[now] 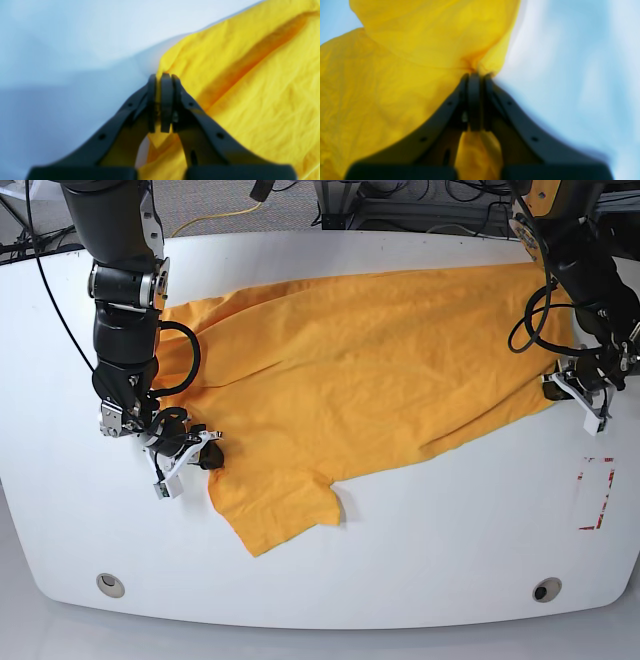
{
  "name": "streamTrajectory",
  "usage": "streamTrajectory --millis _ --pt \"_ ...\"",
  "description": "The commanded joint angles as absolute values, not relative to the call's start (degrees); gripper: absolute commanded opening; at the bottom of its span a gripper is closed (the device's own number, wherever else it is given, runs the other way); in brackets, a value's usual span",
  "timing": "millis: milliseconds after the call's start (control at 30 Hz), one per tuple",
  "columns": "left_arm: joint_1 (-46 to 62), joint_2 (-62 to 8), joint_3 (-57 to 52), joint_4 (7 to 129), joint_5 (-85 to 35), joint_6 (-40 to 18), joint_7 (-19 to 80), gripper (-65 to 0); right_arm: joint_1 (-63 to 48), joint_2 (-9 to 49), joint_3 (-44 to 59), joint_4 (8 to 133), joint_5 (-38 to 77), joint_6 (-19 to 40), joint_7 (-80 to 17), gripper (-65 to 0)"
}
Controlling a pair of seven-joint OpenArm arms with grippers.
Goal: Fold the T-shirt properly
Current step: 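Lift the hem with both grippers and flip it over the shirt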
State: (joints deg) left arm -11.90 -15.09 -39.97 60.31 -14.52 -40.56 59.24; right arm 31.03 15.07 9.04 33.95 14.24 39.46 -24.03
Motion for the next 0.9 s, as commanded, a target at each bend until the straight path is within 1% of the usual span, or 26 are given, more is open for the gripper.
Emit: streamTrajectory --millis 0,133,267,400,567,667,867 --pt "-10.95 -14.37 -39.43 59.65 -10.15 -40.00 64.31 -65.0 32.57 15.69 9.27 35.30 14.64 39.78 -23.78 -65.0" --pt "-11.56 -14.37 -39.43 60.62 -10.24 -40.00 64.13 -65.0 32.04 15.69 9.36 41.01 14.73 39.78 -24.75 -65.0" --pt "-12.35 -14.29 -38.99 67.65 -9.89 -40.00 63.43 -65.0 30.90 15.78 9.36 48.57 14.73 39.78 -28.97 -65.0" --pt "-12.62 -14.29 -33.71 74.77 -10.07 -40.00 63.78 -65.0 30.20 15.78 9.36 56.48 14.20 39.78 -32.57 -65.0" --pt "-12.70 -14.29 -30.29 83.74 -10.15 -40.00 63.78 -65.0 30.55 15.87 9.27 61.85 14.11 39.78 -35.56 -65.0" --pt "-14.55 -14.29 -29.05 88.84 -10.15 -40.00 64.04 -65.0 31.34 16.22 9.19 65.01 14.11 39.69 -37.14 -65.0" --pt "-20.70 -14.46 -29.05 93.93 -9.98 -40.00 69.41 -65.0 35.91 16.40 9.19 68.88 14.02 39.69 -41.01 -65.0"
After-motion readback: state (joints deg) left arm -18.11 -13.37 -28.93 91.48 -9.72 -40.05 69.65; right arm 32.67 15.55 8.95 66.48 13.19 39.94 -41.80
